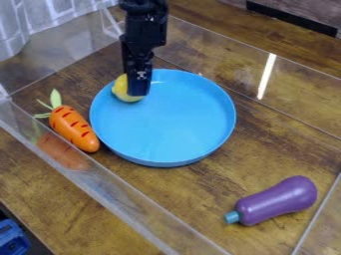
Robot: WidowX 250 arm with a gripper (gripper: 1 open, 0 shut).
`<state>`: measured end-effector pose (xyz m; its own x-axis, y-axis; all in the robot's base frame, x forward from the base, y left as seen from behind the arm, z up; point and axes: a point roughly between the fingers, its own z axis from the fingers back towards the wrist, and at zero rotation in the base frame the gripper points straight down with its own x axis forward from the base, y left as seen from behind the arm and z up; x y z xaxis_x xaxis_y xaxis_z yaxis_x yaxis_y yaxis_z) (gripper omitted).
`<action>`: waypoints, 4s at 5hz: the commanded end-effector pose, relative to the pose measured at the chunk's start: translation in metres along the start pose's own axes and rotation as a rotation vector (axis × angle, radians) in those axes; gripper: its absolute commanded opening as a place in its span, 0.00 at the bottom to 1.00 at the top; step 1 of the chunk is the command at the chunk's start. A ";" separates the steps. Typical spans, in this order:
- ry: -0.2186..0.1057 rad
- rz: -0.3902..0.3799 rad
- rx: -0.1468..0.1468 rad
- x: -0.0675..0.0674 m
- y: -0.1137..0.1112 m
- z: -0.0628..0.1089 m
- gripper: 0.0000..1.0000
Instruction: Put the lemon on the blue tray
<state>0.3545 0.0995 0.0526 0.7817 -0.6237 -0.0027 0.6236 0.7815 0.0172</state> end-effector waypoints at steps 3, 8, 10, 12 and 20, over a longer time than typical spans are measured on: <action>-0.017 -0.019 0.042 -0.004 0.017 0.018 1.00; 0.015 -0.099 0.038 -0.003 0.026 0.002 1.00; 0.032 -0.124 0.031 -0.002 0.030 -0.008 1.00; 0.044 -0.134 0.027 -0.003 0.028 -0.011 0.00; 0.125 -0.169 -0.010 -0.011 0.026 -0.022 1.00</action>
<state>0.3600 0.1257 0.0256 0.6629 -0.7374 -0.1295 0.7414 0.6706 -0.0236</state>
